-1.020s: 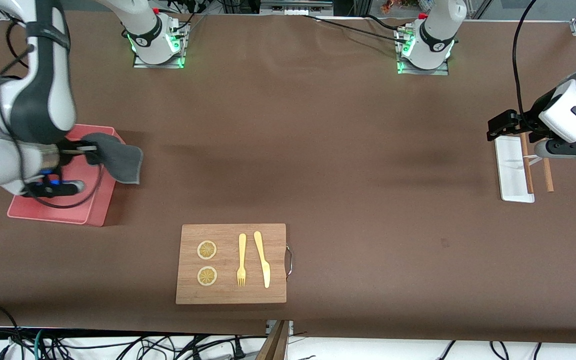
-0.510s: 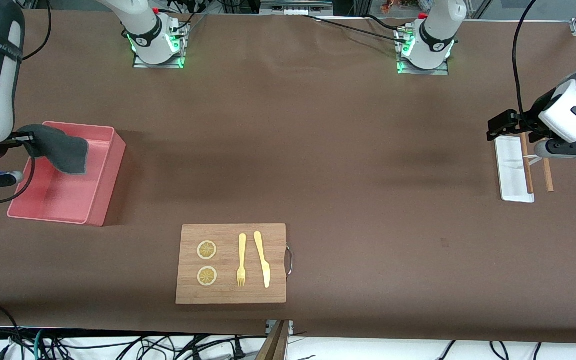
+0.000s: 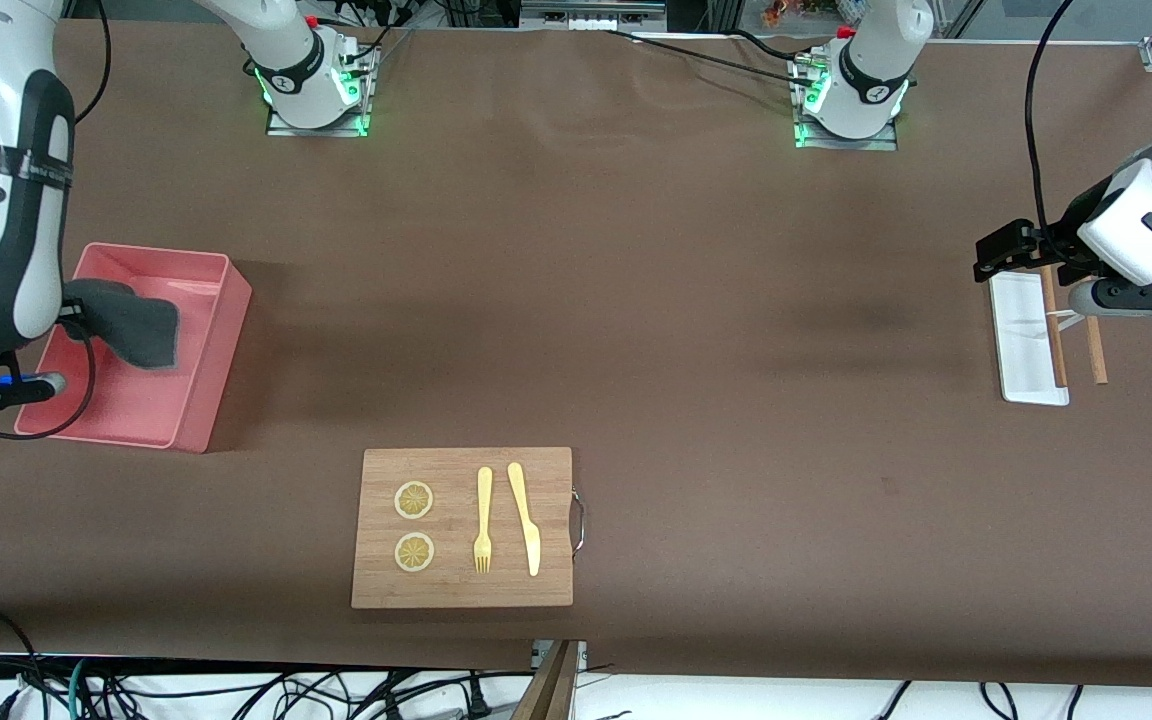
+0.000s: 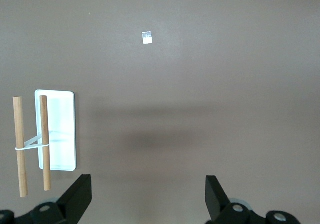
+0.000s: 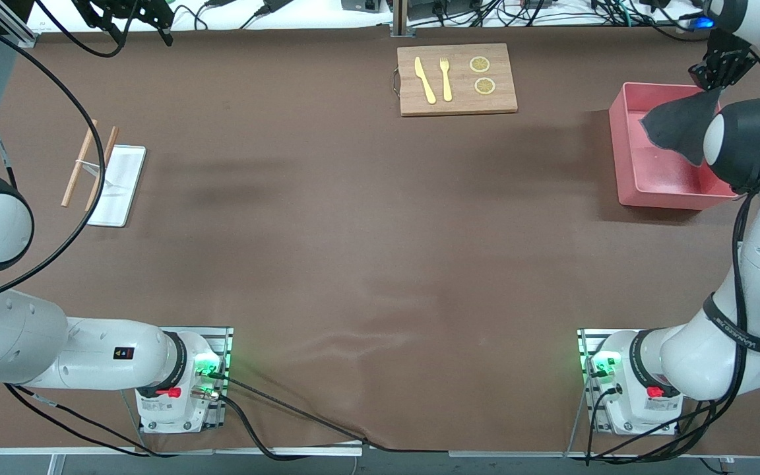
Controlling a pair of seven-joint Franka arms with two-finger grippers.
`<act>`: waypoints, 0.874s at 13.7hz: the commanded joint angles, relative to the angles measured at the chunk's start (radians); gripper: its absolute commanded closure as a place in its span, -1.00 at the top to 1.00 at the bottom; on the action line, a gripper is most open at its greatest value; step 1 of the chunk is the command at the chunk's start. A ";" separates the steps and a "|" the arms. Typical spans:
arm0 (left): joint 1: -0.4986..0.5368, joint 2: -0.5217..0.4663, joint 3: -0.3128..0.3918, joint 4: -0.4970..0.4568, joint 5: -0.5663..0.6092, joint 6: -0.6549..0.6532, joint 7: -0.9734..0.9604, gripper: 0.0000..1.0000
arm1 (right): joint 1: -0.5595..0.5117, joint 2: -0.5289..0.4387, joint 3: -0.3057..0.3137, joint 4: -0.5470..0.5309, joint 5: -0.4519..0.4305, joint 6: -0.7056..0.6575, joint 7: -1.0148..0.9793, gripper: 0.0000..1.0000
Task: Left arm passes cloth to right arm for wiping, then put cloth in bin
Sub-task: 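Move the cloth over the pink bin with the right gripper and lower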
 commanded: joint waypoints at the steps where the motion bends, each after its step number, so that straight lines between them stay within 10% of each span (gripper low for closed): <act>1: 0.004 0.016 -0.003 0.032 0.008 -0.015 0.009 1.00 | -0.028 -0.007 0.040 -0.107 0.000 0.129 -0.017 -1.00; 7: 0.004 0.016 -0.003 0.032 0.008 -0.015 0.011 1.00 | -0.073 0.012 0.102 -0.243 0.001 0.409 -0.015 -1.00; 8: 0.004 0.016 -0.003 0.032 0.008 -0.015 0.011 1.00 | -0.080 0.021 0.108 -0.249 0.001 0.435 -0.012 -0.71; 9: 0.004 0.016 -0.003 0.032 0.008 -0.016 0.011 1.00 | -0.084 0.024 0.120 -0.252 0.001 0.464 -0.003 0.87; 12: 0.004 0.015 -0.003 0.032 0.008 -0.015 0.011 1.00 | -0.087 -0.023 0.141 -0.243 0.020 0.455 -0.007 1.00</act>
